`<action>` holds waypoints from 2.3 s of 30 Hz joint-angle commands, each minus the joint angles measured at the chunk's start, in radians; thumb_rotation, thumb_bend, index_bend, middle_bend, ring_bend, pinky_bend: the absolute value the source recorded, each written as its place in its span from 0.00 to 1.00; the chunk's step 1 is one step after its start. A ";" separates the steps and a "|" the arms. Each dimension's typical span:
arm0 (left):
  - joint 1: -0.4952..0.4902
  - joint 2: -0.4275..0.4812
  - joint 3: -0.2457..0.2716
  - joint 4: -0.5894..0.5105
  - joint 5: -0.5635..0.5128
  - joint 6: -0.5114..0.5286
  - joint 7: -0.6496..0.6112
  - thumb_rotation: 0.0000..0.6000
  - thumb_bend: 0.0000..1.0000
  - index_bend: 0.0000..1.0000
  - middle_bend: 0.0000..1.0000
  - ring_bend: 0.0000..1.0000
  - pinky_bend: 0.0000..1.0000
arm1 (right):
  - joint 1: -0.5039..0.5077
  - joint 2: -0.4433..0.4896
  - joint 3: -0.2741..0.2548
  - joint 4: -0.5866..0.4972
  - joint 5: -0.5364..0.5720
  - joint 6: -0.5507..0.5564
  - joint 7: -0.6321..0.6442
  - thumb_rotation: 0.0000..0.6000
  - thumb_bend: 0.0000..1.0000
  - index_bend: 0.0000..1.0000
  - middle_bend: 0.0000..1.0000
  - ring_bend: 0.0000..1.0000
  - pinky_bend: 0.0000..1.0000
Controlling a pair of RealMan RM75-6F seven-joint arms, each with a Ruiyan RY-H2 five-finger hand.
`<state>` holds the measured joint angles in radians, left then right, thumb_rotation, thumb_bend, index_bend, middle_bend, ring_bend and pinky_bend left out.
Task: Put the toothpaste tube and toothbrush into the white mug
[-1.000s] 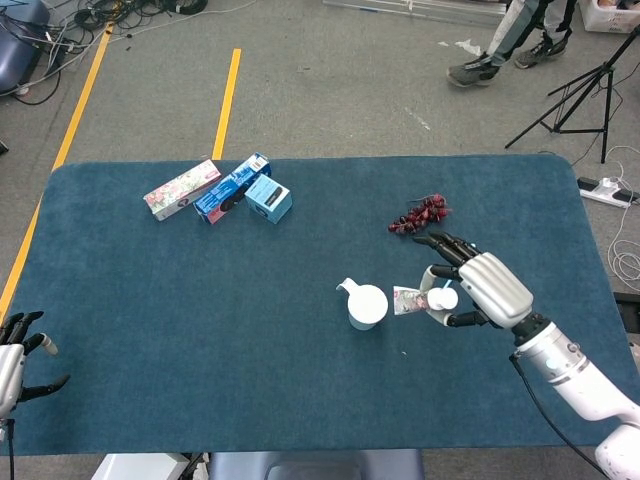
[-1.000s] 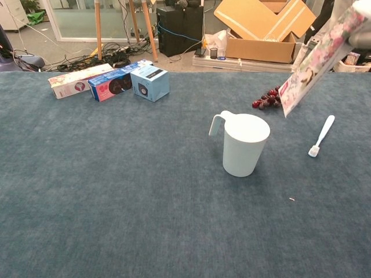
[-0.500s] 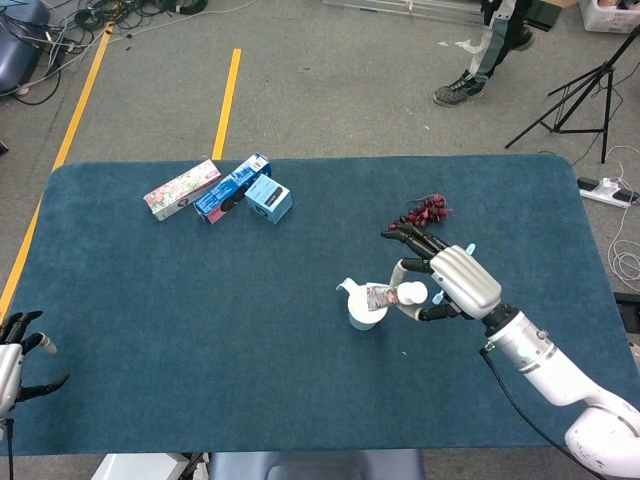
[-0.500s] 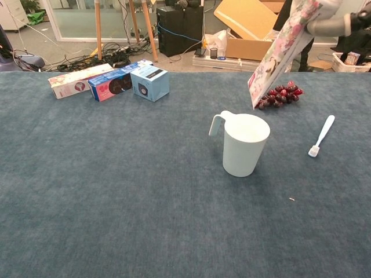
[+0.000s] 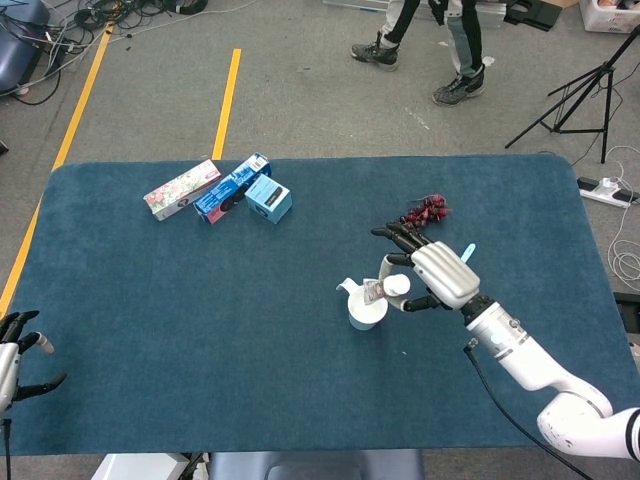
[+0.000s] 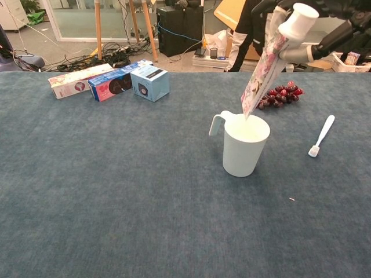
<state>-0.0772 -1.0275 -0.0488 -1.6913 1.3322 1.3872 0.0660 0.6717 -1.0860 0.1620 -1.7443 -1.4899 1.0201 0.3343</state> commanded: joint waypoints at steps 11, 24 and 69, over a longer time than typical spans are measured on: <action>0.001 0.002 -0.002 0.000 -0.003 0.000 -0.005 1.00 0.00 0.51 0.17 0.10 0.24 | 0.021 -0.063 -0.015 0.055 0.009 -0.044 -0.001 1.00 0.27 0.65 0.14 0.00 0.15; 0.002 0.003 -0.001 0.000 -0.002 0.001 -0.006 1.00 0.00 0.51 0.17 0.10 0.24 | 0.029 -0.091 -0.027 0.080 0.015 -0.066 -0.006 1.00 0.27 0.65 0.14 0.00 0.15; 0.007 0.014 -0.003 -0.004 -0.003 0.005 -0.021 1.00 0.00 0.51 0.17 0.11 0.24 | 0.095 -0.294 -0.048 0.307 0.093 -0.226 0.015 1.00 0.26 0.65 0.14 0.00 0.15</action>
<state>-0.0704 -1.0135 -0.0513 -1.6954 1.3295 1.3926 0.0447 0.7663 -1.3785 0.1147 -1.4389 -1.3964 0.7953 0.3479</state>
